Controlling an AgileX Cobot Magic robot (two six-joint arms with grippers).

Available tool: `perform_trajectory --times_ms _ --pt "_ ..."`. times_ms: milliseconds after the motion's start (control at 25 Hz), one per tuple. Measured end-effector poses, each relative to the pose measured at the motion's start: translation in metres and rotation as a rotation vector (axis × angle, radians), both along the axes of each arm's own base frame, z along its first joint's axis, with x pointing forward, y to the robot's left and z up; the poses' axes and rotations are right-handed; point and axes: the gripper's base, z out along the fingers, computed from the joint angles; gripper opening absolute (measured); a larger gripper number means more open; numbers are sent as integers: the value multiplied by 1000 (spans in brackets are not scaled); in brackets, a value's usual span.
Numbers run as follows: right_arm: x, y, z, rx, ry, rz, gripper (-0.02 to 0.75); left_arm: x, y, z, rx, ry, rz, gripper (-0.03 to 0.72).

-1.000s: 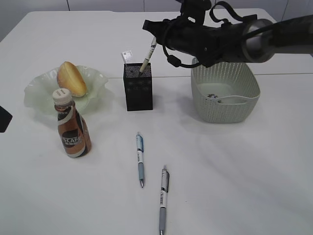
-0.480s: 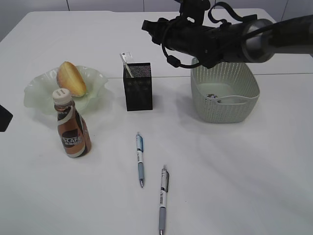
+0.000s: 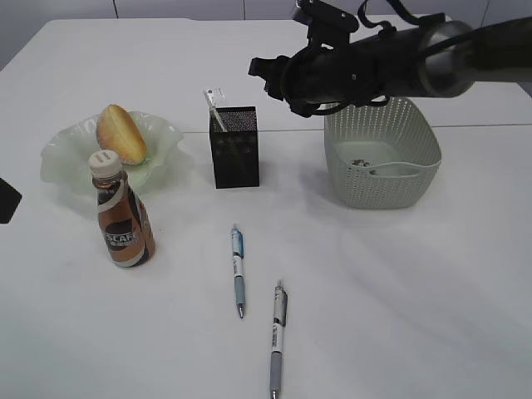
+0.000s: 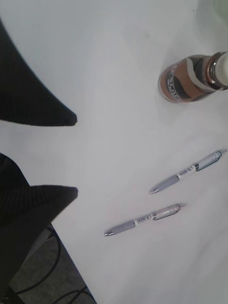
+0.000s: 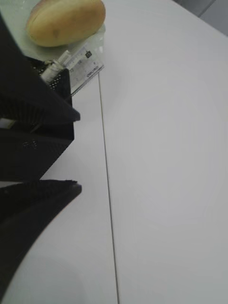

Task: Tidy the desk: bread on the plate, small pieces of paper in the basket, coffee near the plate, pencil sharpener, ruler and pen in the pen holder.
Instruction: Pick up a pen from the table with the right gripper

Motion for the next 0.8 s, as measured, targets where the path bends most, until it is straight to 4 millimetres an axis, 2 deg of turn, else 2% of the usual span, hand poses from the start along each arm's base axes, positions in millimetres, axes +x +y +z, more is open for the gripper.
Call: perform_trajectory --times_ms 200,320,520,680,800 --pt "-14 -8 21 -88 101 0 294 0 0 0 0 0 0 307" --pt "-29 -14 38 -137 202 3 294 0 0 0 0 0 0 307" --pt "-60 -18 64 -241 351 151 294 0 0 0 3 -2 0 307" --pt "-84 -22 73 -294 513 225 294 0 0 0 5 -3 0 307" --pt "-98 -22 71 -274 666 248 294 0 0 0 5 -3 0 307"
